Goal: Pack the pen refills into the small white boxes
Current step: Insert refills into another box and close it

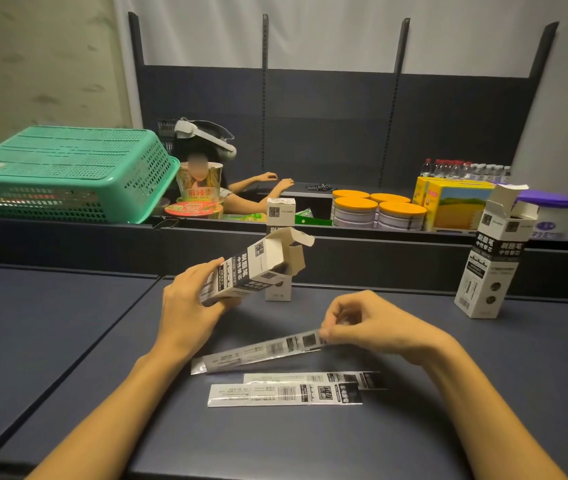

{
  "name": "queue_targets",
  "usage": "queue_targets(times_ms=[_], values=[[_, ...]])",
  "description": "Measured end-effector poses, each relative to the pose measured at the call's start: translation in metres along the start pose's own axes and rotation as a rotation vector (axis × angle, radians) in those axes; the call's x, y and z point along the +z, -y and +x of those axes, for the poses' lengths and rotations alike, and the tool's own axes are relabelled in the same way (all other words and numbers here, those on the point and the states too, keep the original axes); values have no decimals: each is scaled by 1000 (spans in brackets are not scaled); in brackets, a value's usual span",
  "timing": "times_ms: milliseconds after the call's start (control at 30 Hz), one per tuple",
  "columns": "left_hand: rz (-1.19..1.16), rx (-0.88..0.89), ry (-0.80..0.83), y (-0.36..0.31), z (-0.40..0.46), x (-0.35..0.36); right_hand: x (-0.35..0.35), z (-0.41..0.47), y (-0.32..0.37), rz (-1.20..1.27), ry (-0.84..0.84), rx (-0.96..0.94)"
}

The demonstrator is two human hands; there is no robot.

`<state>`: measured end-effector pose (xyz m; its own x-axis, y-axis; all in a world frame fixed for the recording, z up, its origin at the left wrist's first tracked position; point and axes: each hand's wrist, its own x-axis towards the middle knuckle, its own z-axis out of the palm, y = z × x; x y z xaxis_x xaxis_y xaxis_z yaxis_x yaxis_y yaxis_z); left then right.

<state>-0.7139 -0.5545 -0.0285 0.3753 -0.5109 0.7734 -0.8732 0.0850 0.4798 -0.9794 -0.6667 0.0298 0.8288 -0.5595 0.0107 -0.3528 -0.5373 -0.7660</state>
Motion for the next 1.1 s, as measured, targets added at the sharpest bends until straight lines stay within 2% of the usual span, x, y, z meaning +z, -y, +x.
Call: queue_targets(times_ms=[167,367,567,767,1100], values=[[-2,-5,-11,-1,1,-1,-5,-8,15,580,-134,-110],[16,-22,-14,1,0,0,-18,-15,23,827,-490,-221],[10,-35,-31,-2,0,0,-27,-21,24,951,-657,-303],[11,-41,-14,-1,0,1,-28,-21,24,1046,-716,-379],[30,-44,12,5,-1,3,-26,-21,29,1159,-677,-408]])
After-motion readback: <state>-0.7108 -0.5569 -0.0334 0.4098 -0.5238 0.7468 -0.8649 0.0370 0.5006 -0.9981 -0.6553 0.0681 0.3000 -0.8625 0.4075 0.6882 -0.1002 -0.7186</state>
